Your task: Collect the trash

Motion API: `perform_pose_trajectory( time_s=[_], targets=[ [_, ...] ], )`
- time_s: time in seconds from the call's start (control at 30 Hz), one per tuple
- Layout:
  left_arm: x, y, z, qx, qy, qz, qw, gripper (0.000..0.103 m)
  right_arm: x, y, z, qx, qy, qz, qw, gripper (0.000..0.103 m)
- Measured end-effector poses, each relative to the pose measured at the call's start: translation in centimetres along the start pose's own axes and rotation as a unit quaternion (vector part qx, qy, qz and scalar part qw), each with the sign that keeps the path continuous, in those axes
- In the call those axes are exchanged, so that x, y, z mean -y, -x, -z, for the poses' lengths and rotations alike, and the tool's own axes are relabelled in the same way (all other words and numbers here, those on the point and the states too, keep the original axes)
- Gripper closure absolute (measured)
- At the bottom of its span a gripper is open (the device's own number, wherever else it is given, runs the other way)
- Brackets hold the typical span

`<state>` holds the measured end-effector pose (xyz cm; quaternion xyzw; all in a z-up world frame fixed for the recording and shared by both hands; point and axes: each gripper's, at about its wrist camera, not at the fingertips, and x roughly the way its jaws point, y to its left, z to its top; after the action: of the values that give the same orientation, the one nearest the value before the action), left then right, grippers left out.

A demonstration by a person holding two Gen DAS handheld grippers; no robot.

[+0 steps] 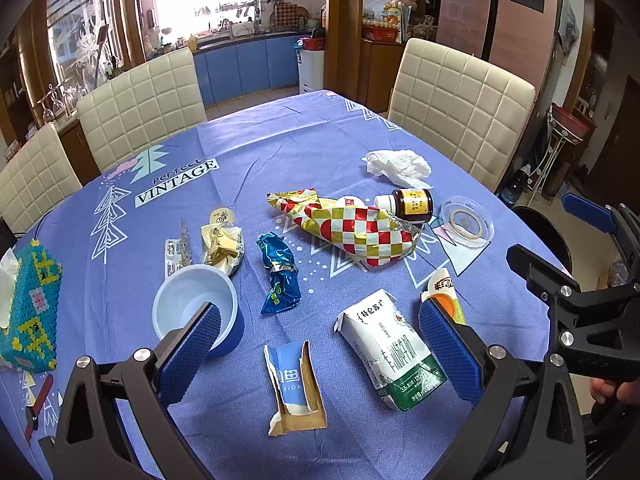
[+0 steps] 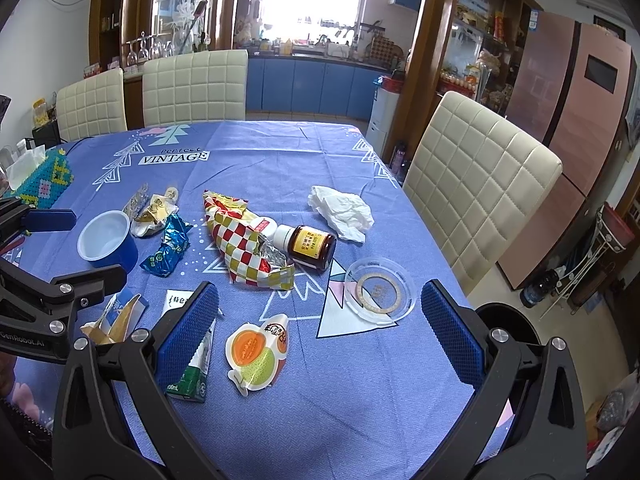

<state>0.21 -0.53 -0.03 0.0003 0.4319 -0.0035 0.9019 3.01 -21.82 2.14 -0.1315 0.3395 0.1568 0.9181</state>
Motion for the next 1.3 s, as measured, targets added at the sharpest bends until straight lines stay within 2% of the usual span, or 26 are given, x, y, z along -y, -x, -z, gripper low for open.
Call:
perform_pose_trajectory(
  time_s=[1.3],
  targets=[
    [0.24,-0.01,0.09,-0.001,0.0,0.002,1.0,0.006,0.21,0.43,0.27,0.0,-0.004,0.003,1.0,0.003]
  ],
)
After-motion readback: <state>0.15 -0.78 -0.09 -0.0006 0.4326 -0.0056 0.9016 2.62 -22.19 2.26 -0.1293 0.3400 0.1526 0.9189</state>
